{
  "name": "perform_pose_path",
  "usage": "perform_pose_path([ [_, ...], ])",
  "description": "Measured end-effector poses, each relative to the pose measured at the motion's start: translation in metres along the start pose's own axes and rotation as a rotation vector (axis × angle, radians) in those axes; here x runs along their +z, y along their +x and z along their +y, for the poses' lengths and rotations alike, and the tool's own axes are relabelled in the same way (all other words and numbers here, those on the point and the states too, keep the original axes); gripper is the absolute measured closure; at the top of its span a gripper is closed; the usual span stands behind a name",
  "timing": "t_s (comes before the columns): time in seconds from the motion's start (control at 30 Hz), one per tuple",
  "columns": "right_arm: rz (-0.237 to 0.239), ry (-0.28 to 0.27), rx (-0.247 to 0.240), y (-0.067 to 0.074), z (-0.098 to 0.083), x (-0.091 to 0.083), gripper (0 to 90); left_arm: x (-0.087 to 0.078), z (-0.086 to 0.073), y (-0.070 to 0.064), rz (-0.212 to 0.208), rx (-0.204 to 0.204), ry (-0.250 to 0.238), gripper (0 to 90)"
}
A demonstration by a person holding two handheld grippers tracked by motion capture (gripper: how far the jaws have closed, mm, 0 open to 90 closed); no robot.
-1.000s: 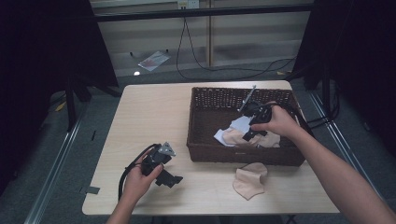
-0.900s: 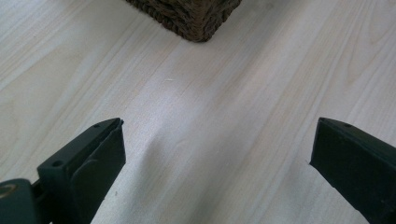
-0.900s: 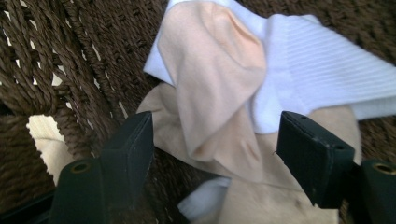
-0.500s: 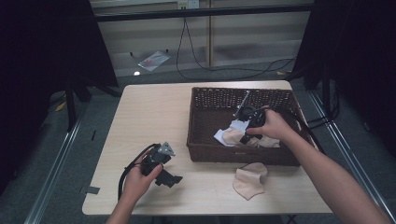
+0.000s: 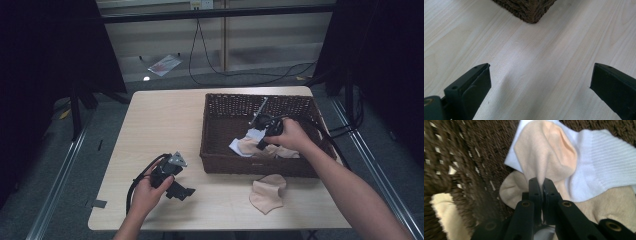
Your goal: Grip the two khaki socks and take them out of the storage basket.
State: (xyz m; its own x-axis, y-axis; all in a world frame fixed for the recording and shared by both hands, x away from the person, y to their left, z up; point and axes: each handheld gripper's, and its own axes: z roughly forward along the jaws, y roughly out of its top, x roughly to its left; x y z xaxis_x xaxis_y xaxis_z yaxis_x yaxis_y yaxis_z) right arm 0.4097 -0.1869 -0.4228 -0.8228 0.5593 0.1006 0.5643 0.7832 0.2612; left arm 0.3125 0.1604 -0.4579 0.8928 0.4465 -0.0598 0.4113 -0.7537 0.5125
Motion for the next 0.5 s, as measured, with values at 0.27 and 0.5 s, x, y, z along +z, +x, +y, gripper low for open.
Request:
perform_pose_path([
  [0.27, 0.021, -0.027, -0.018, 0.001, -0.004, -0.024, 88.5, 0.0, 0.0, 0.0, -0.003, 0.003, 0.001, 2.8],
  [0.5, 0.05, -0.082, -0.008, 0.002, -0.008, -0.052, 88.5, 0.001, 0.0, 0.0, -0.005, 0.001, -0.008, 2.7],
])
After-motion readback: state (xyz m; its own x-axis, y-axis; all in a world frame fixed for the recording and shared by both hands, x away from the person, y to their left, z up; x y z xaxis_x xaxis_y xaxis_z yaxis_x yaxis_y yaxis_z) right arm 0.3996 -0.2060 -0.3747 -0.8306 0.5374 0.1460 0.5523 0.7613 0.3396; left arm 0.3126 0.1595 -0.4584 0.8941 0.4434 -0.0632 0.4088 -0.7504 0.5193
